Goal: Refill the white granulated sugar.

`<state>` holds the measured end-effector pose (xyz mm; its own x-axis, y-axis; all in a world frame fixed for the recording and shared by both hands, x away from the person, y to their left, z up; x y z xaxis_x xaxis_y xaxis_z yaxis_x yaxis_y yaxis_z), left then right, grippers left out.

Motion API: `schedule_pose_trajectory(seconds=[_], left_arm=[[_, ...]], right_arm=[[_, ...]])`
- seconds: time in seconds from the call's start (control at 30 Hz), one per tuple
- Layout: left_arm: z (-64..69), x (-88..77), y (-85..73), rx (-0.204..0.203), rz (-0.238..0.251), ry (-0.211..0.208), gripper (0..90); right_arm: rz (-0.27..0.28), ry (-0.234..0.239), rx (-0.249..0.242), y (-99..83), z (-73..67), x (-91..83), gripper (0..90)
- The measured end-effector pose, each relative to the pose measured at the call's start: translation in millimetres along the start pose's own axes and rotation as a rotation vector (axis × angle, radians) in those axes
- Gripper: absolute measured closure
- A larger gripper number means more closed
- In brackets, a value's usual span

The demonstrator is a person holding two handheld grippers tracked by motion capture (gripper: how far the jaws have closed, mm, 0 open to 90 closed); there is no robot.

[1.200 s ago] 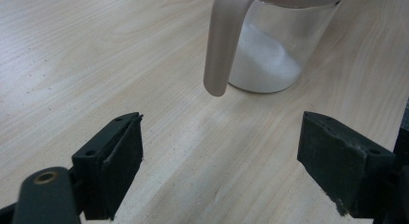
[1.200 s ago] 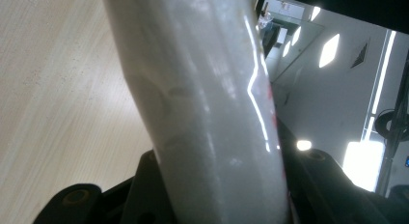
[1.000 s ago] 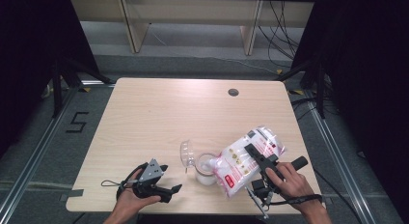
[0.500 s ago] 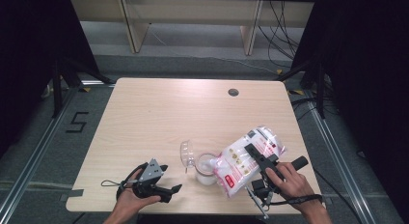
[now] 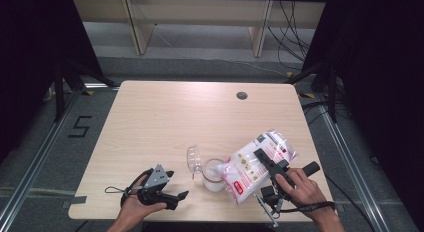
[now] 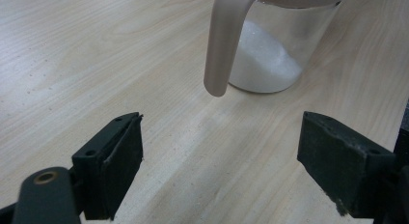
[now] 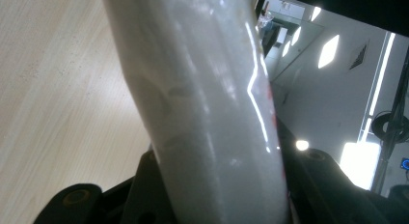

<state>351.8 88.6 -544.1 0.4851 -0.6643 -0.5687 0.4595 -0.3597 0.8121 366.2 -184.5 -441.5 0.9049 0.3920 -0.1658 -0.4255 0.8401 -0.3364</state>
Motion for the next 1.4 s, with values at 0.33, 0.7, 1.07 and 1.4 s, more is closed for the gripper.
schedule_pose_trajectory(seconds=[0.33,0.7,1.07,1.4], left_arm=[[0.0,0.0,0.0,0.003,-0.001,-0.001,15.9],[0.1,0.0,0.0,0.001,0.000,0.000,15.9],[0.1,0.0,0.0,0.001,0.000,0.000,15.9],[0.0,0.0,0.1,0.004,0.000,-0.001,15.9]], right_arm=[[0.009,-0.010,-0.026,3.3,2.0,0.2,65.4],[-0.001,-0.010,-0.034,2.5,2.0,-0.9,65.5],[-0.003,-0.017,-0.062,3.2,4.2,-1.6,65.6],[-0.007,-0.013,-0.067,3.1,4.5,-2.2,65.7]])
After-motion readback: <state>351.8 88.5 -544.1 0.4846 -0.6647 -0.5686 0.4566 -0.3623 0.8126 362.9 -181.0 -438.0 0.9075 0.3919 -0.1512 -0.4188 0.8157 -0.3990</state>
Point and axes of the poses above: each handheld gripper's, and its own axes: x roughly forward along the jaws, y roughly out of its top, z roughly to its right, the point moved 8 cm from there along x, roughly forward along the jaws, and after that the axes turned 4 degrees about -x, right-handed, at the moved point
